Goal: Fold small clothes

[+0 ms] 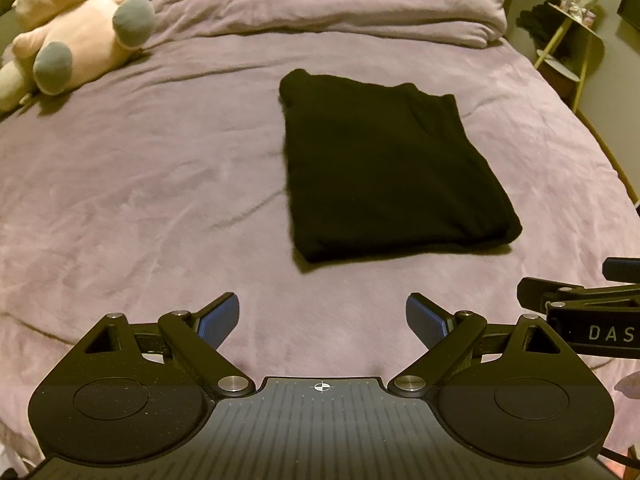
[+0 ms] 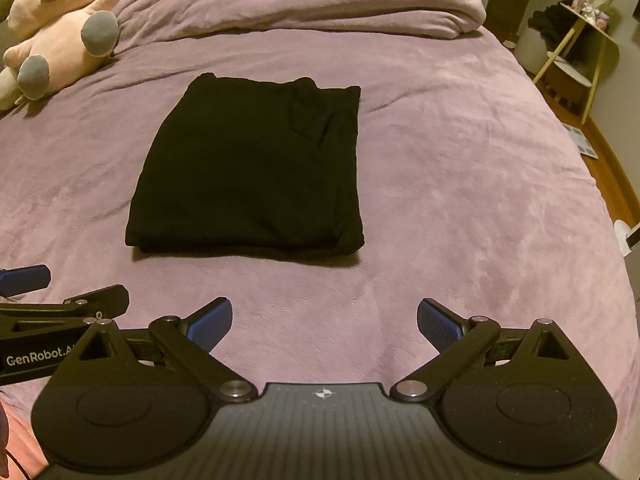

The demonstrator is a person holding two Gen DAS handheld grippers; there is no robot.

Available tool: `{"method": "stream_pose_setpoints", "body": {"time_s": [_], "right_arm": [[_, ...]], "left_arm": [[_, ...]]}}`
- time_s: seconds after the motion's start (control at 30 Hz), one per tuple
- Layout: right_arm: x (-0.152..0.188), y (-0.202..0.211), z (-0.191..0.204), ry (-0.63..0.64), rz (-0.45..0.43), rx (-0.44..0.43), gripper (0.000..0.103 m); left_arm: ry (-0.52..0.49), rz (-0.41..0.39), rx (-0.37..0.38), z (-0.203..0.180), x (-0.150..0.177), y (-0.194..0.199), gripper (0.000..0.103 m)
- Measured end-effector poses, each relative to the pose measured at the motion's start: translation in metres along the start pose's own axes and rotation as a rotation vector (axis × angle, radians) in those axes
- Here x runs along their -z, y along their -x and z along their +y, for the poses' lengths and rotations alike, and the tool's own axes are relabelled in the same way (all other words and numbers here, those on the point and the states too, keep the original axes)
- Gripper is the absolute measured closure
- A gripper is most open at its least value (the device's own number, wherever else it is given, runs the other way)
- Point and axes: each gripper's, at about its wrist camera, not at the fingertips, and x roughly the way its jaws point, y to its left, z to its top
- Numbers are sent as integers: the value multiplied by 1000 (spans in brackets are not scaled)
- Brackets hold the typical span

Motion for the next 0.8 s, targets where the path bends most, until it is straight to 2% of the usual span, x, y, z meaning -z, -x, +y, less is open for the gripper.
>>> {"method": "stream_pose_setpoints", "body": {"time_s": [0.8], "right_arm": [[3,-2,-3,-18,-7,-3,4]], "left_arm": [[7,7,-7,1,1,-3,9]]}}
